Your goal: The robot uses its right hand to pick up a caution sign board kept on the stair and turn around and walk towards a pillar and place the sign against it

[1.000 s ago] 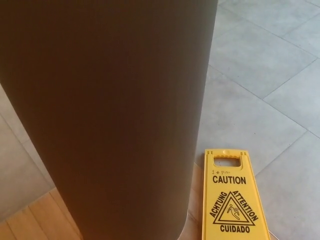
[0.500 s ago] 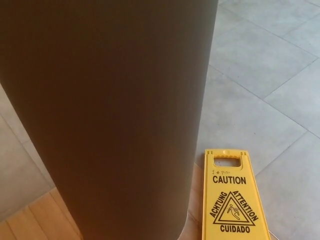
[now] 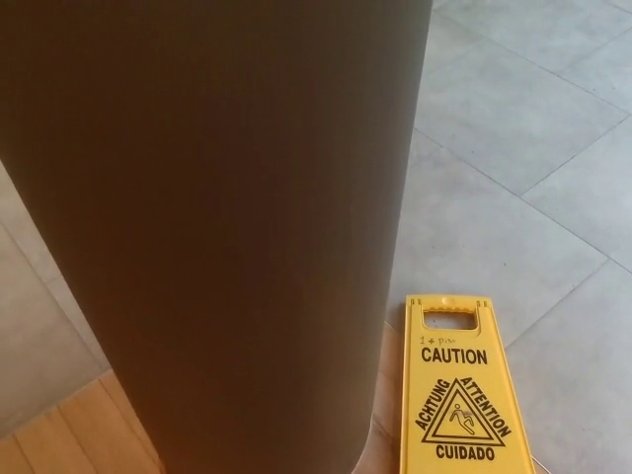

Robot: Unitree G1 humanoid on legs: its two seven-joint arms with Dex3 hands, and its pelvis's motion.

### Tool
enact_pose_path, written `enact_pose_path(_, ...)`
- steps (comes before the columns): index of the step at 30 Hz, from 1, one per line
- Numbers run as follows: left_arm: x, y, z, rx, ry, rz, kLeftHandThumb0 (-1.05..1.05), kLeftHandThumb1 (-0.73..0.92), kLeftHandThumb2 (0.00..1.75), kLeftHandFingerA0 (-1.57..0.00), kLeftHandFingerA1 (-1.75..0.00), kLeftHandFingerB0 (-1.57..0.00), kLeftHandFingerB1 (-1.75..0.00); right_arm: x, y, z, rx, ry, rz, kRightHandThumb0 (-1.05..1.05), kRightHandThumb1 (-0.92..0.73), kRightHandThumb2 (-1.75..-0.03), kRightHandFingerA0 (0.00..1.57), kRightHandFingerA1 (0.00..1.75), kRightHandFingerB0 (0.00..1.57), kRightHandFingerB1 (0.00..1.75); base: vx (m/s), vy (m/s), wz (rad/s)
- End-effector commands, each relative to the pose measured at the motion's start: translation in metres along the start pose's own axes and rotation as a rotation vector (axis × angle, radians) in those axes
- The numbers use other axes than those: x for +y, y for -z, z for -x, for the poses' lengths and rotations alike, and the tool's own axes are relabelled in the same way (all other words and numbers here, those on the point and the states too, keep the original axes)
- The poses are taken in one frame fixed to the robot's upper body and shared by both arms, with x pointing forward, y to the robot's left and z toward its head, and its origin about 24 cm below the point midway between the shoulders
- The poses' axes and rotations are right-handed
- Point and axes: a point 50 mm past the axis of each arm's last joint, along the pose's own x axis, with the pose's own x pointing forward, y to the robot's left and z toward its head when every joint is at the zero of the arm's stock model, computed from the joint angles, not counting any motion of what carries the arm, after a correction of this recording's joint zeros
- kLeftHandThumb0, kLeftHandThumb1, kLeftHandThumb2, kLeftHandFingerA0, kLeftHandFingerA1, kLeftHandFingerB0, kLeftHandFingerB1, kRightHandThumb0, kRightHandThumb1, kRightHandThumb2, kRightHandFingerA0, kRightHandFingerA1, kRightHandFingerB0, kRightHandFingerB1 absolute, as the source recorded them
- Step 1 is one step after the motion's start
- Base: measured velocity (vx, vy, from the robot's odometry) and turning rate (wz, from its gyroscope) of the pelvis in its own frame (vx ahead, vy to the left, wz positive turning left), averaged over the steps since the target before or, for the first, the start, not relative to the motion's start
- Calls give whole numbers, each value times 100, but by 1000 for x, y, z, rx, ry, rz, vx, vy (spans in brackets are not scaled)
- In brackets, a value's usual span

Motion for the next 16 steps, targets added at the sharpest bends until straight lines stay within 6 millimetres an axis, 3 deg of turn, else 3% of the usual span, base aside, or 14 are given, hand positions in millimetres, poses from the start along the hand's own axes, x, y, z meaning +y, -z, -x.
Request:
enact_pose_path(1,1,-8,2,-94,0,-3,-19,1,140,-133,-112,-130,-79,-3,0,2,-37,18,21,-20,-70,-81,78,157,84,97,0,0,0)
enact_pose_path(6,2,-5,3,-69,-1,11,-11,3,137,-132,-116,-131,-79,-3,0,3,-50,21,22,-18,-68,-83,79,157,83,98,0,0,0)
enact_pose_path(7,3,-4,3,-70,0,-3,-12,7,130,-128,-110,-127,-76,-3,0,2,-32,10,-4,-20,-69,-86,78,161,83,99,0,0,0)
enact_pose_path(14,5,-1,5,-70,-2,5,-15,5,130,-136,-113,-132,-79,-1,1,3,-26,-15,-23,-22,-70,-86,78,156,84,96,0,0,0)
enact_pose_path(16,6,-2,5,-69,-6,-7,-17,2,138,-134,-110,-131,-79,0,0,6,-71,-26,17,-18,-66,-90,78,156,83,98,0,0,0)
